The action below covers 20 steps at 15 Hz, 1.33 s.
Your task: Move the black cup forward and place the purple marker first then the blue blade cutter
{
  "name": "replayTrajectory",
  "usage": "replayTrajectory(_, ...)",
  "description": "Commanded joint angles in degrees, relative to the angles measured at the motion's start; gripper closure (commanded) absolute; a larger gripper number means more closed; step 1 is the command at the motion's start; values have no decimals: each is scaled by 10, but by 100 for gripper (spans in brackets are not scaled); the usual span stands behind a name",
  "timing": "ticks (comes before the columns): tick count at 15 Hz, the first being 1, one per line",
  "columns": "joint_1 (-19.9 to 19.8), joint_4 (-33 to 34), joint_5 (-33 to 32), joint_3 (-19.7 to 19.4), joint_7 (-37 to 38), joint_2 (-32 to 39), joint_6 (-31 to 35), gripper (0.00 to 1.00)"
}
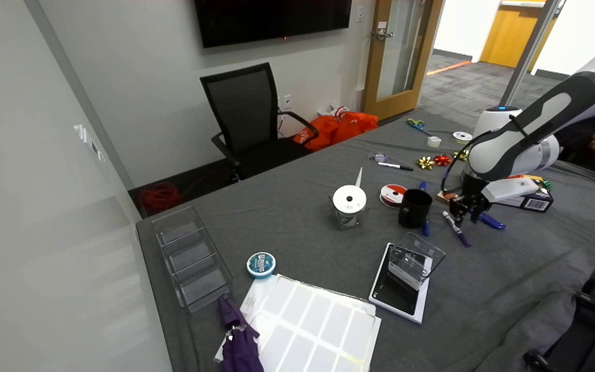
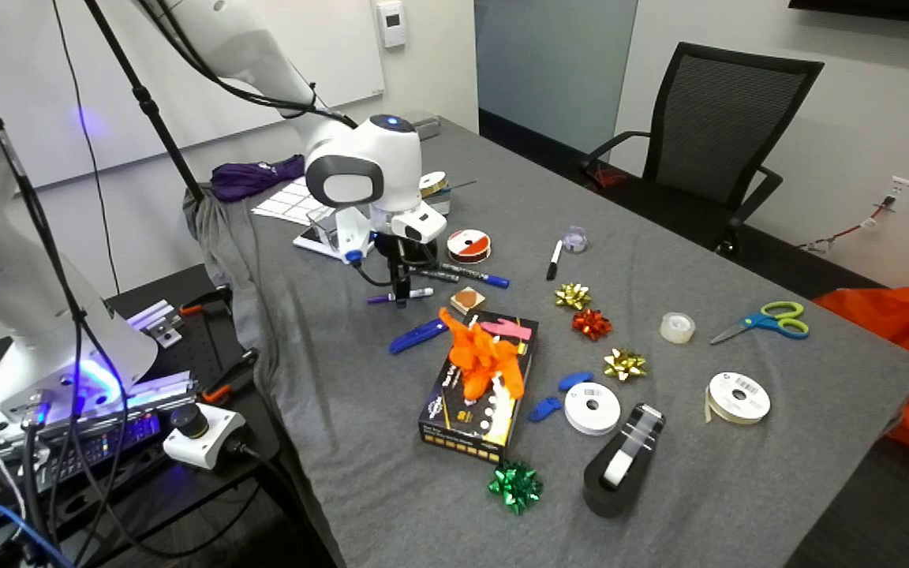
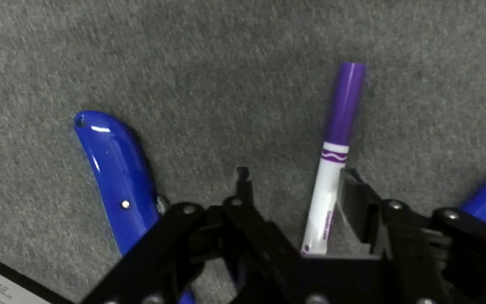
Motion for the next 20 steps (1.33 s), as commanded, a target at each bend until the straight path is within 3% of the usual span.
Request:
replayTrajectory(1,-13,-12,-2,11,-12,8,31,35)
replayTrajectory(3,-13,-14,1,15,-11,8,34,34)
replayTrajectory(11,-11,-19,7,29,-9,8,37,45)
replayTrajectory(12,-11,-18,7,29,-8,9,38,66)
replayTrajectory(14,-11,-17,6,29,-8,11,40,72)
replayTrajectory(18,-10,-16,6,29,-6,12,41,99)
replayTrajectory(20,-11,-16,7,29,-6,9,41,98)
